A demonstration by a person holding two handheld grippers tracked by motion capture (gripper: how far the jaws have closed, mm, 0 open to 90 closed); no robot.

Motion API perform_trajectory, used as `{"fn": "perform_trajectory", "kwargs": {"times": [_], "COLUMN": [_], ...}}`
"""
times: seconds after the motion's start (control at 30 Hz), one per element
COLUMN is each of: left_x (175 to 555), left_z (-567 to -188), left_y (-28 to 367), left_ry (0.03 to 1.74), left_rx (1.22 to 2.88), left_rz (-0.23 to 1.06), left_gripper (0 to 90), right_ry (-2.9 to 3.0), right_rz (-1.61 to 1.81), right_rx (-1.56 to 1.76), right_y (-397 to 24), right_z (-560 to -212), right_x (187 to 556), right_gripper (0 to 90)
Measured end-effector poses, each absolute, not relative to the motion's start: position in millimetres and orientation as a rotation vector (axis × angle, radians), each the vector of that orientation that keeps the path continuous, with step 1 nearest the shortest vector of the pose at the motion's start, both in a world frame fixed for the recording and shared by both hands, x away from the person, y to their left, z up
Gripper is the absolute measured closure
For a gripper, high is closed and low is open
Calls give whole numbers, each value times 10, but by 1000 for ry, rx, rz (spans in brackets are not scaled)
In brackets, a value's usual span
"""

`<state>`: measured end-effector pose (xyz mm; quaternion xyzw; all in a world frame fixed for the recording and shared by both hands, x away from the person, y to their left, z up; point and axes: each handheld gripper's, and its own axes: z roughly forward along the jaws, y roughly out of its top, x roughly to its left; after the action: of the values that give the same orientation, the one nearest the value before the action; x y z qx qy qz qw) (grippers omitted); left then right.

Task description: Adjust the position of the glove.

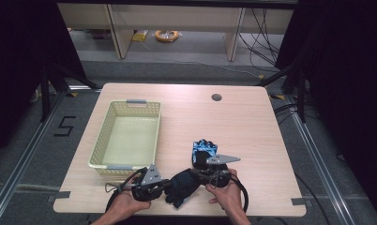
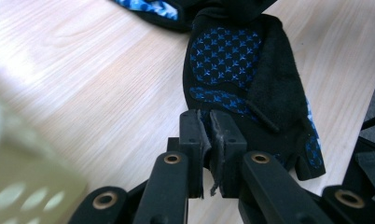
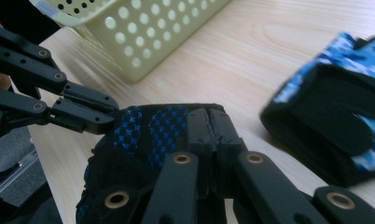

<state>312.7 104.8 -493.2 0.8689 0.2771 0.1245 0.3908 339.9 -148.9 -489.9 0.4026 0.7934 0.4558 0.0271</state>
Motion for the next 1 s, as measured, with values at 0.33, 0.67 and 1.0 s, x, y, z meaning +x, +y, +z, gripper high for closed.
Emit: {"fn": "perform_trajectory", "kwargs": {"times": [0.33,0.67,1.0], "left_x": [3240,3359,3392], "left_z": [-4945,-5004,-5037], "left_y": [781,649,636], "left_ry": [658,661,673], "left_rx": [2235,2256,2260], "left_rz": [323,355,367], "left_gripper": [833,827,812], "right_ry": [2375,2356,2394], "right_rz": [1384,1339,1256], "right_rx": [1360,1404,1411], "right_y": [-1741,-1820,-1795], "right_z": [-4988,-5075,-5135], "right_x": [3281,3251,3247], "right_gripper": [884,879,853]}}
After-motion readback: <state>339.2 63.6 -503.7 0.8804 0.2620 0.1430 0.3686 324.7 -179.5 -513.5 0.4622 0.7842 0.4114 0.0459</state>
